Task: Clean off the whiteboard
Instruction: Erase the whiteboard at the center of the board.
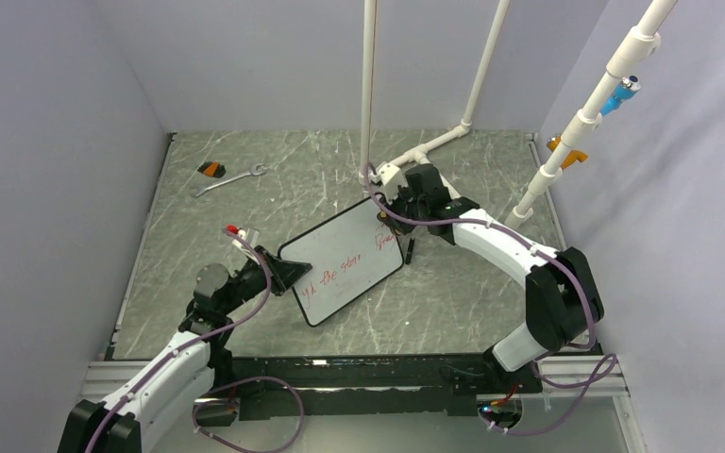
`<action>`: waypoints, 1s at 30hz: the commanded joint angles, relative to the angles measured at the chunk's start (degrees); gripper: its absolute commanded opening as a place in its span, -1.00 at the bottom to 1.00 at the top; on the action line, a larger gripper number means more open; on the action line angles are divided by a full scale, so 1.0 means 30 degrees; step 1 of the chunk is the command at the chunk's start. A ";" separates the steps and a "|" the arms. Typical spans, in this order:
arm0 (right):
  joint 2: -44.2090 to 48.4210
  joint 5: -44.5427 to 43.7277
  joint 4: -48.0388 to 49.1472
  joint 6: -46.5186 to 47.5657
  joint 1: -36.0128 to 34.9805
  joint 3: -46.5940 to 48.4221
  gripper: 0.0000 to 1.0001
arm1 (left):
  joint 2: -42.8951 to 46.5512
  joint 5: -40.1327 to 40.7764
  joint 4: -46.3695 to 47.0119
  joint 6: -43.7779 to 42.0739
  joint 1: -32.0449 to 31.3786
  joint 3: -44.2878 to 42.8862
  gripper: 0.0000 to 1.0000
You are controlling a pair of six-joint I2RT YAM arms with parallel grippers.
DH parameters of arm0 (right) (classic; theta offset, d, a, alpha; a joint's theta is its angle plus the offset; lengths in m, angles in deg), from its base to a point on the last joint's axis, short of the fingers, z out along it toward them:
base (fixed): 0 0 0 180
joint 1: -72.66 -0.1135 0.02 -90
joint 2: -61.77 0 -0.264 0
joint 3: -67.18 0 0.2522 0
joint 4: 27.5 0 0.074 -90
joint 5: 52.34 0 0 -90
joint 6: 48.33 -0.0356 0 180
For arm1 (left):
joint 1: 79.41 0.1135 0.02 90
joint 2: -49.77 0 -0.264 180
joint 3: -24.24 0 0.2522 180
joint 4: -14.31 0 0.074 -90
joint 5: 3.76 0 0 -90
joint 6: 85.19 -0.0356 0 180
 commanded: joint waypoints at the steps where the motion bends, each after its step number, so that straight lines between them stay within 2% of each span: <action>1: -0.0567 0.4515 -0.2256 0.3442 -0.1083 0.0737 -1.00 | 0.0305 -0.4328 0.0454 -0.0316 -0.0859 -0.0416 -1.00; 3: -0.0586 0.5923 -0.3188 0.4478 -0.1564 0.0936 -1.00 | 0.0293 -0.4343 0.0487 -0.0320 -0.0872 -0.0389 -1.00; 5: -0.0580 0.6071 -0.3408 0.4706 -0.1807 0.0977 -1.00 | 0.0308 -0.4308 0.0431 -0.0349 -0.0888 -0.0377 -1.00; 13: -0.0258 -0.2445 0.0943 0.0281 -0.0822 0.0086 -1.00 | 0.0398 -0.4270 0.0361 -0.0375 -0.0889 -0.0383 -1.00; 18: -0.0466 -0.4068 0.1353 -0.0071 -0.0547 -0.0066 -1.00 | 0.0305 -0.4354 0.0421 -0.0364 -0.0889 -0.0410 -1.00; 21: -0.0659 -0.2815 0.0841 0.0237 -0.0564 0.0132 -1.00 | 0.0427 -0.4304 0.0352 -0.0382 -0.0889 -0.0416 -1.00; 27: -0.0626 0.4611 -0.2169 0.3277 -0.1300 0.0629 -1.00 | 0.0449 -0.4310 0.0334 -0.0382 -0.0918 -0.0416 -1.00; 30: -0.0572 0.5484 -0.2582 0.3763 -0.1765 0.0674 -1.00 | 0.0475 -0.4303 0.0310 -0.0382 -0.0918 -0.0415 -1.00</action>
